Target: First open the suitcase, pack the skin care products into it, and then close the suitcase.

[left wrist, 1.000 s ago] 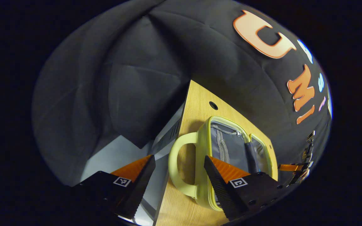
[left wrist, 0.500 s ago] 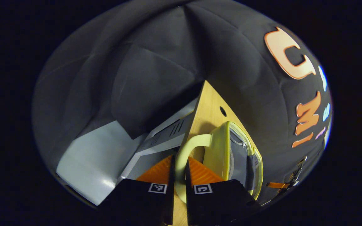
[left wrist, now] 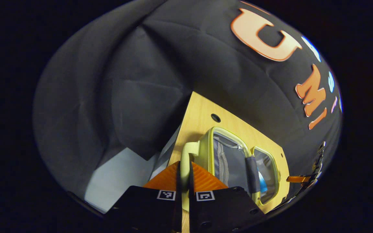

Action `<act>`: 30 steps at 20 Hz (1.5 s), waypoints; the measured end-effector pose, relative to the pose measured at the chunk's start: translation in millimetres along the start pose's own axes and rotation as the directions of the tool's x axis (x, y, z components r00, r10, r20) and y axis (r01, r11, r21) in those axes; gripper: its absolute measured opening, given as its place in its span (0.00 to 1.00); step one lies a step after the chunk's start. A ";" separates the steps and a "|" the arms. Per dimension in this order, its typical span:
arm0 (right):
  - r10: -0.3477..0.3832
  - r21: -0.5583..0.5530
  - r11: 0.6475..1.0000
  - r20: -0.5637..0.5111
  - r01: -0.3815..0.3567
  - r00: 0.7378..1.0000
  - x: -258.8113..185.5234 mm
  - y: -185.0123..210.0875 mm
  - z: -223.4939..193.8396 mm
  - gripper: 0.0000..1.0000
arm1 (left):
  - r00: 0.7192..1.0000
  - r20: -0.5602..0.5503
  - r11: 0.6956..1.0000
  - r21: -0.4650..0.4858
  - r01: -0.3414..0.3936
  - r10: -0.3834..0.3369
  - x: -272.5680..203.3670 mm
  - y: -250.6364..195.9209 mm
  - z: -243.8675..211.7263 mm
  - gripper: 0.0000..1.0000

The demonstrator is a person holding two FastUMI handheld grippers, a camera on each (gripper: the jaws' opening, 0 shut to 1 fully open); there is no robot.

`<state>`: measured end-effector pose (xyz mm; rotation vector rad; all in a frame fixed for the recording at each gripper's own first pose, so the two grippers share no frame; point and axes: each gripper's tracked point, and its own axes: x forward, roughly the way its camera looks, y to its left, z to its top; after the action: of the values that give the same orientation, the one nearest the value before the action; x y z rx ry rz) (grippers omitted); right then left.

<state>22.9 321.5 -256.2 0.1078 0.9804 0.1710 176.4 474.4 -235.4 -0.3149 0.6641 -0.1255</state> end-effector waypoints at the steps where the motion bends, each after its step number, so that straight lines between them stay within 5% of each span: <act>1: 0.002 0.001 1.000 0.010 -0.002 1.000 -2.3 -3.2 2.8 0.95 | 1.000 0.010 1.000 0.025 -0.008 0.008 -8.4 -8.9 7.7 0.08; 14: 0.037 -0.022 0.999 0.226 -0.033 0.973 -72.2 -103.3 52.3 0.96 | 0.983 0.095 0.935 0.307 -0.179 0.157 -77.7 -193.4 60.7 0.08; 21: 0.006 -0.031 1.000 0.280 0.003 0.960 -109.5 -183.6 53.5 0.96 | 0.988 0.085 0.892 0.426 -0.153 0.129 -73.6 -325.2 32.4 0.08; 25: -0.014 -0.007 1.000 0.295 0.016 0.955 -121.1 -224.4 46.9 0.96 | 0.976 0.088 0.838 0.500 -0.218 0.202 -55.0 -365.9 10.1 0.08; 30: -0.047 0.044 0.998 0.288 0.036 0.957 -131.5 -274.5 30.9 0.96 | 0.974 0.058 0.791 0.574 -0.213 0.220 -27.0 -416.6 -23.7 0.08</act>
<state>3.1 26.5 -177.7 0.1433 0.6935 0.0945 134.6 80.5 -101.3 0.3549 0.6369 -0.1037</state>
